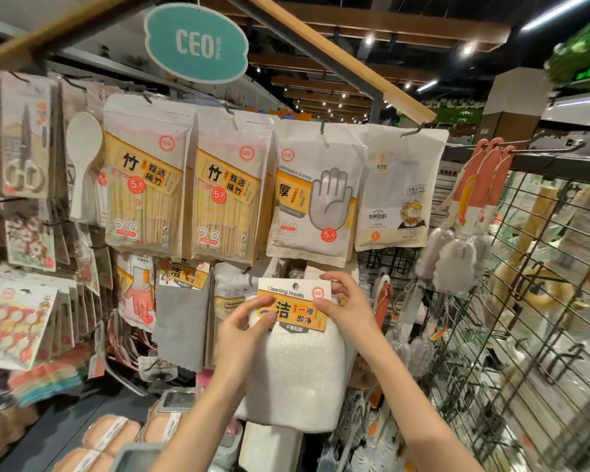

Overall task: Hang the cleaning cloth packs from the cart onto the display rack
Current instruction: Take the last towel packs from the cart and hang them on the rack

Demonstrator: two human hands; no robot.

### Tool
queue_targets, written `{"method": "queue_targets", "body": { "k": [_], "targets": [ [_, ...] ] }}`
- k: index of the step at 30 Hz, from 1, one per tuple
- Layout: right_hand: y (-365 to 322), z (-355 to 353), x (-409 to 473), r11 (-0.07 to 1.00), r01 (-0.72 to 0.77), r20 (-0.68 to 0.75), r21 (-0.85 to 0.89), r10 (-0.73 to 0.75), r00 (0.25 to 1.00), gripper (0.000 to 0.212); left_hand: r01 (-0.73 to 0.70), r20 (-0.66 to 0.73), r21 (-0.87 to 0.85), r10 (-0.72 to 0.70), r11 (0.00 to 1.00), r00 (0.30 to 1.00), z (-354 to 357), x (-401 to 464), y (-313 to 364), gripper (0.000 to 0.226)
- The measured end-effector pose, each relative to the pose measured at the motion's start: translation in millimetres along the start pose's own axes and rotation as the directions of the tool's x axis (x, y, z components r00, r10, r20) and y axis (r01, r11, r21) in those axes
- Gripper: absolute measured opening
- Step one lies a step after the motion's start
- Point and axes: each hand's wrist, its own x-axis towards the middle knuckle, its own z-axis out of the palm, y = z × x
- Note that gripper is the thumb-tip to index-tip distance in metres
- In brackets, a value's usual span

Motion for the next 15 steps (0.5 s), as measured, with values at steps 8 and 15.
{"method": "queue_targets", "body": {
  "k": [8,15],
  "targets": [
    [26,-33,6,0.996,-0.082,-0.209,-0.042,0.071,0.975,0.029,0.124,0.172,0.104,-0.141,0.987,0.975,41,28,-18,0.033],
    [44,-36,11,0.982,-0.129,-0.263,-0.140,0.089,0.961,0.025,0.084,0.188,0.237,-0.131,0.968,0.973,45,46,-37,0.036]
  ]
}}
